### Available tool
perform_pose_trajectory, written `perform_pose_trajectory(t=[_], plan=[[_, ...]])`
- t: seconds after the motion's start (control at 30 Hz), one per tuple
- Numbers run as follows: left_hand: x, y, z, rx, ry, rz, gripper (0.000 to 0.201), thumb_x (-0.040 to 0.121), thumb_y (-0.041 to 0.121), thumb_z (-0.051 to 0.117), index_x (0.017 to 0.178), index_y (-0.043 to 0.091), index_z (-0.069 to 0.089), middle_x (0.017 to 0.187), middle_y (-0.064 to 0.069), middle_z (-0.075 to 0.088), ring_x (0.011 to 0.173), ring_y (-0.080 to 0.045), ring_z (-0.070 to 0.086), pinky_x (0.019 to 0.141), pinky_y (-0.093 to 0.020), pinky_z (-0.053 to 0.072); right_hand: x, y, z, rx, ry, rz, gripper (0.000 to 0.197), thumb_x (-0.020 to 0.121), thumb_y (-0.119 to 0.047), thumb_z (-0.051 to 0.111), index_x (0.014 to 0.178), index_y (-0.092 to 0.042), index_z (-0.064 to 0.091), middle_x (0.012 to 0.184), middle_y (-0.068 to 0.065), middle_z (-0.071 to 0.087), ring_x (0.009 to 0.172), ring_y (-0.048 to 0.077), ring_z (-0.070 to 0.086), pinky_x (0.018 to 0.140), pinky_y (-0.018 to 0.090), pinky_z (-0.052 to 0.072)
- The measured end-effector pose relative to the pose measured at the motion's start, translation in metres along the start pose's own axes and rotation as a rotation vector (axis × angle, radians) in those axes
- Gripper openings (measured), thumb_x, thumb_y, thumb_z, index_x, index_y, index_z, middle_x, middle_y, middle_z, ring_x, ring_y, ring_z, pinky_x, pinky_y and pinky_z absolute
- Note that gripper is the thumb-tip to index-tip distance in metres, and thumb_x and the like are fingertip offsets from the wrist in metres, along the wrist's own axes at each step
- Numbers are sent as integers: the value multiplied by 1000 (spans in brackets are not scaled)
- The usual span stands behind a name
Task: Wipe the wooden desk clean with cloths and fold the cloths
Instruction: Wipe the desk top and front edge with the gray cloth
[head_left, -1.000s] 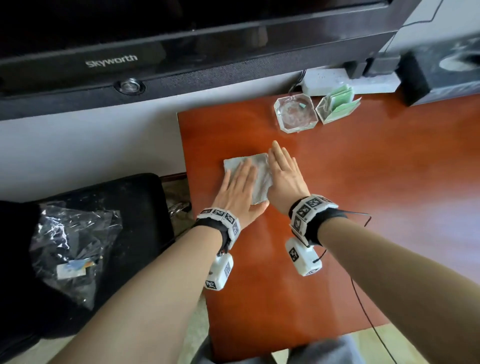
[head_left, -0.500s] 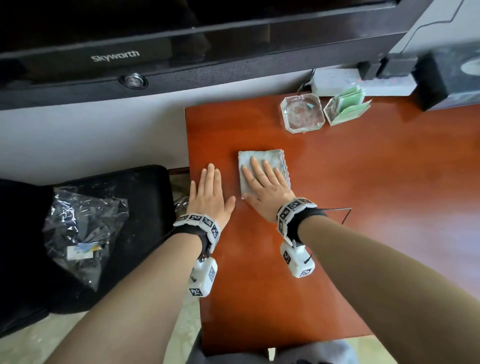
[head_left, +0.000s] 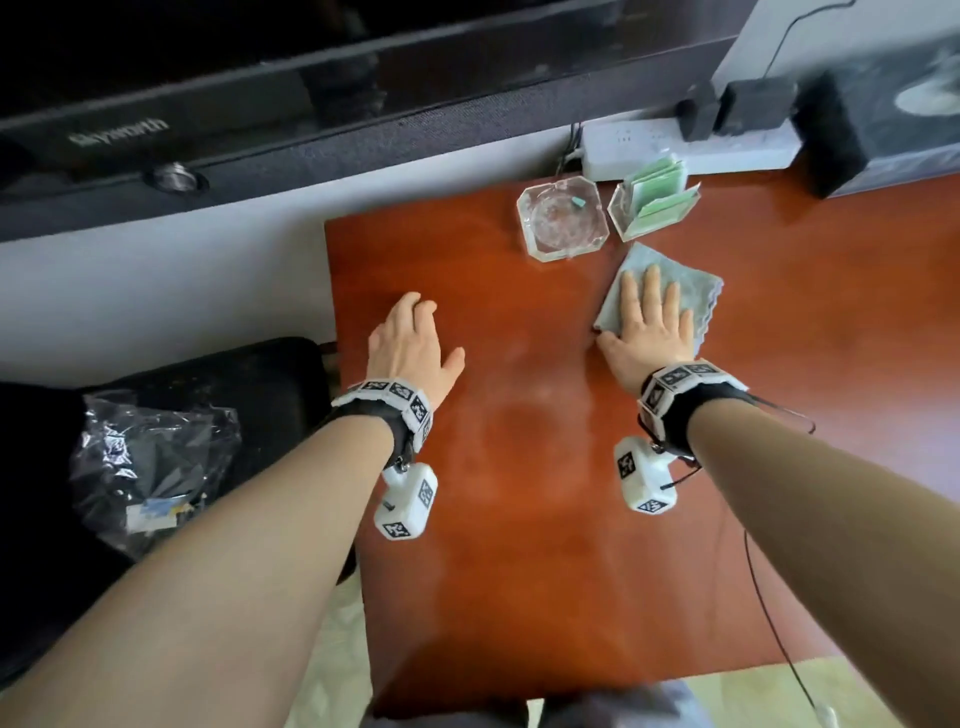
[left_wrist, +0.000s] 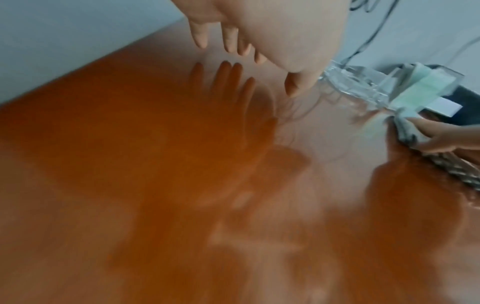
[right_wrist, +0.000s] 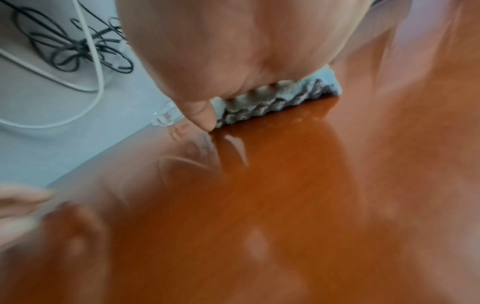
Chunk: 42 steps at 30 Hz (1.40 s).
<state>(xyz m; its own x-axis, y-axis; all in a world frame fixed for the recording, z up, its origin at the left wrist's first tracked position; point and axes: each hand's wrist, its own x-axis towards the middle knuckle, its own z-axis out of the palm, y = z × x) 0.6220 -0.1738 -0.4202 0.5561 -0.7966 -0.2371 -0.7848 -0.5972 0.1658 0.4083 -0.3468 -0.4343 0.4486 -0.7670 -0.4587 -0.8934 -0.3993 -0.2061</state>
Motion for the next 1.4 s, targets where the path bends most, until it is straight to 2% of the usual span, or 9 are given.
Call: perform_pose_trajectory(t=[0.13,0.4,0.47,0.57,0.63,0.73,0.9,1.1,1.4], plan=[[57,51,-13,19,0,147,85,87,50,65,150,8,26,161,-11,18,146,-26,26,116,-43,30,-25,-2,19,-29,13,-116,88,91,-48,42,154,-27,-15,161,3,-22,148,31,-18,120,49,-6],[140,126,-22,83,-117,145,117,76,58,74,156,6,5,165,-10,1,152,-25,4,121,-46,16,-35,7,24,-27,-3,-195,93,86,-49,44,152,-29,-18,159,-1,-26,146,27,-24,119,45,-12],[147,132,-21,95,-149,172,119,74,56,77,155,5,7,164,-11,5,152,-26,7,121,-46,16,-35,7,26,-27,1,-194,94,85,-49,44,152,-29,-19,159,-1,-27,146,27,-24,119,45,-12],[153,134,-24,120,-87,223,114,67,58,81,150,4,23,154,-13,29,143,-29,28,115,-44,30,-36,6,26,-30,1,-189,94,85,-52,42,152,-28,-20,159,-1,-27,146,27,-26,119,48,-11],[155,131,-31,139,-68,218,110,60,64,81,141,6,34,140,-12,41,129,-31,41,103,-42,39,-37,1,25,-23,-13,-185,92,87,-52,40,152,-27,-19,159,-1,-28,145,28,-26,119,48,-11],[154,119,-37,133,-89,148,106,52,69,80,130,8,43,130,-11,44,121,-31,44,95,-42,44,-42,-17,23,-30,-46,-277,89,88,-50,40,154,-27,-14,159,-1,-25,146,28,-25,119,49,-11],[143,74,-50,24,-31,8,106,53,70,78,131,7,45,131,-13,44,125,-31,42,100,-44,42,-35,-70,37,-135,-93,-502,85,87,-51,37,155,-28,-10,161,-1,-20,147,27,-22,119,51,-10],[122,17,-68,83,22,-64,110,55,70,78,137,6,40,137,-14,40,127,-33,39,103,-47,41,5,-99,30,-247,-80,-602,80,92,-50,37,154,-32,-11,162,-4,-17,148,24,-17,119,48,-11],[96,-26,-64,122,12,-155,107,52,69,79,130,4,43,130,-14,42,123,-34,38,104,-46,39,85,-104,-10,-167,-35,-436,67,98,-41,31,154,-36,-6,162,-8,-14,149,22,-14,119,44,-9]])
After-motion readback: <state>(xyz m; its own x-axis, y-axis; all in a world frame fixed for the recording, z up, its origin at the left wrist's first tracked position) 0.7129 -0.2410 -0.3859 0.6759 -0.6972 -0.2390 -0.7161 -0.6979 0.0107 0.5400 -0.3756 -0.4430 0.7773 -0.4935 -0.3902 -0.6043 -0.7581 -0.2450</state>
